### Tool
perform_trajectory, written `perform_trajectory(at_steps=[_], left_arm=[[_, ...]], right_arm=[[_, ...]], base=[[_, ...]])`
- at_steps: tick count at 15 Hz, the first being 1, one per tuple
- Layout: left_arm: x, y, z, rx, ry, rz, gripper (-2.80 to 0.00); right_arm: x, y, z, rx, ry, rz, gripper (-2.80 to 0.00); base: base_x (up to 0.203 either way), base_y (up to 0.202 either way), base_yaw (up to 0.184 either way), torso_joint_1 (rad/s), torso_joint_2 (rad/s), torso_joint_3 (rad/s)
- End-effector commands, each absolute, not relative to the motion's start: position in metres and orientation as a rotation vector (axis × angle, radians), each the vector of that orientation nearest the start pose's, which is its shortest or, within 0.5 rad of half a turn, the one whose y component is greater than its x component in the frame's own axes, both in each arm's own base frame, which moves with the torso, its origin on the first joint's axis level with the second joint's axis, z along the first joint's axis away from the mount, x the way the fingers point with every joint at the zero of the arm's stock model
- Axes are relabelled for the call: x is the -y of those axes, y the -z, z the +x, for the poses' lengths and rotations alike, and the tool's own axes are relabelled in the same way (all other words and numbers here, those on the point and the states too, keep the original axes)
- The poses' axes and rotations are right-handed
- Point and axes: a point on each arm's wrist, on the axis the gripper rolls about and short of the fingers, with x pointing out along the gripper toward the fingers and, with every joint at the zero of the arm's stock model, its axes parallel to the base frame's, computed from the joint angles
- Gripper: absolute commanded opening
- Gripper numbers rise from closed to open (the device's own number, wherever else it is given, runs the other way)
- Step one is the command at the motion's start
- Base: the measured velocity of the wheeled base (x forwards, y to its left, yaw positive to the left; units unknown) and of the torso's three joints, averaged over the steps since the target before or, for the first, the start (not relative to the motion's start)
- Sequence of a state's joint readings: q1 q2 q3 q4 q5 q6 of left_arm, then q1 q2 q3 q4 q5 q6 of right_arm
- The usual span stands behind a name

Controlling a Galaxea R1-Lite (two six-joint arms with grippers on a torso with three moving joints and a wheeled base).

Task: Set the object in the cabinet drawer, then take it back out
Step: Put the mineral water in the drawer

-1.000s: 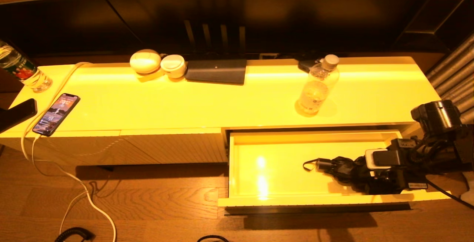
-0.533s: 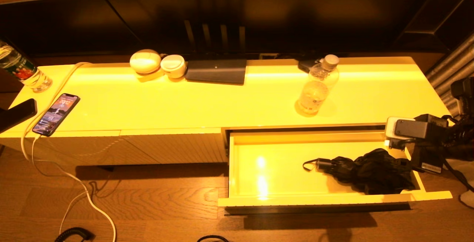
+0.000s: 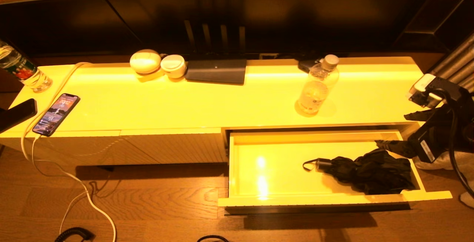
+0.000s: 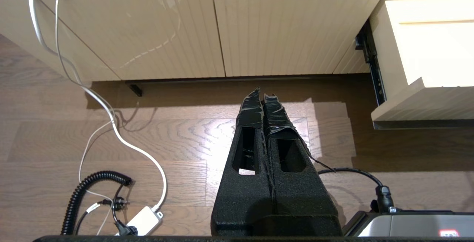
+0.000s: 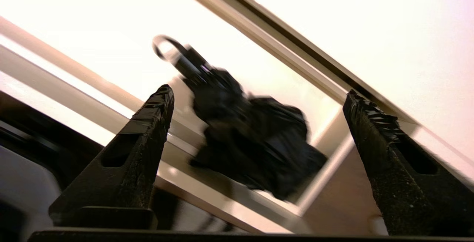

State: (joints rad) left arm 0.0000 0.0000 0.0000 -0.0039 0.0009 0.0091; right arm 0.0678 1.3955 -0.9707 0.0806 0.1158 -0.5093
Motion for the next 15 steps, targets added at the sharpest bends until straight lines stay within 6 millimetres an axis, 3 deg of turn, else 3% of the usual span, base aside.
perform_trajectory(at_steps=[1, 4, 10, 15], left_arm=[[0.0, -0.075, -0.023, 0.001, -0.002, 0.009, -2.8], [0.0, -0.076, -0.023, 0.003, -0.002, 0.009, -2.8], [0.0, -0.076, -0.023, 0.003, -0.002, 0.009, -2.8], [0.0, -0.076, -0.023, 0.003, -0.002, 0.009, -2.8]], right_arm=[[-0.036, -0.256, 0.228, -0.42, -0.315, -0.277, 0.0], [-0.051, -0.264, 0.246, -0.426, -0.32, -0.114, 0.0], [-0.079, -0.259, 0.272, -0.322, -0.391, -0.107, 0.0], [-0.101, -0.238, 0.322, -0.166, -0.365, -0.126, 0.0]], base=[[0.0, 0.0, 0.0, 0.0, 0.0, 0.0], [0.0, 0.0, 0.0, 0.0, 0.0, 0.0], [0.0, 0.0, 0.0, 0.0, 0.0, 0.0], [0.0, 0.0, 0.0, 0.0, 0.0, 0.0]])
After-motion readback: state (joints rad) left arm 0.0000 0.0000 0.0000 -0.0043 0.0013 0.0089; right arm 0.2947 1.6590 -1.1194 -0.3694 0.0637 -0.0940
